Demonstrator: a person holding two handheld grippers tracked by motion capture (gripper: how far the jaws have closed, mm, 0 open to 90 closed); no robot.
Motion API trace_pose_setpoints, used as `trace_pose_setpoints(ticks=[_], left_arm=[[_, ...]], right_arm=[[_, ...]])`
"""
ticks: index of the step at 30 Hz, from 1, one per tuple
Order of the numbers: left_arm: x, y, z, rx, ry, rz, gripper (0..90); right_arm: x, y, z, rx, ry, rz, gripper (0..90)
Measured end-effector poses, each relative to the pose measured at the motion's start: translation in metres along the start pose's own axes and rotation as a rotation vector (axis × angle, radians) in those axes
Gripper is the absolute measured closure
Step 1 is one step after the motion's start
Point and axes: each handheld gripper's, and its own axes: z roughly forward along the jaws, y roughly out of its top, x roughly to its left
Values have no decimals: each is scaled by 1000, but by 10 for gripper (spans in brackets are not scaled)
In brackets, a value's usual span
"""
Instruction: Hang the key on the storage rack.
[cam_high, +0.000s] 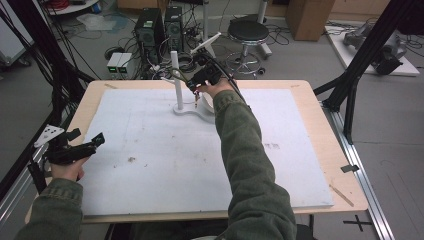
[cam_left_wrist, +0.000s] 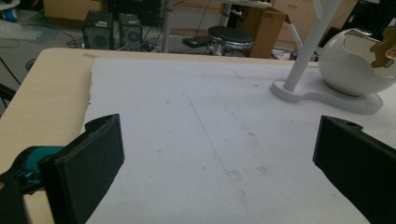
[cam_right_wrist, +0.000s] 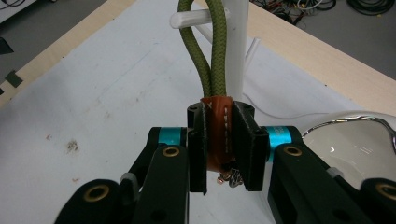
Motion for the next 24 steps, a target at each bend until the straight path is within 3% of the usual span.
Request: trace_pose_setpoints(ticks=[14,19,22,24], left_arm=[[1,0,1,-6,3,-7,24],[2,0,2,-2,4,-5,24],[2,0,3,2,2,-5,24],[1,0,3,2,0,-6,24]], right_arm=[[-13,-11,22,-16,-35,19,746],[-13,-14,17,-22,-49,11,473],[-14,-17,9,-37,-59,30,336],[-14,-19,4,-40,-74,53,199]])
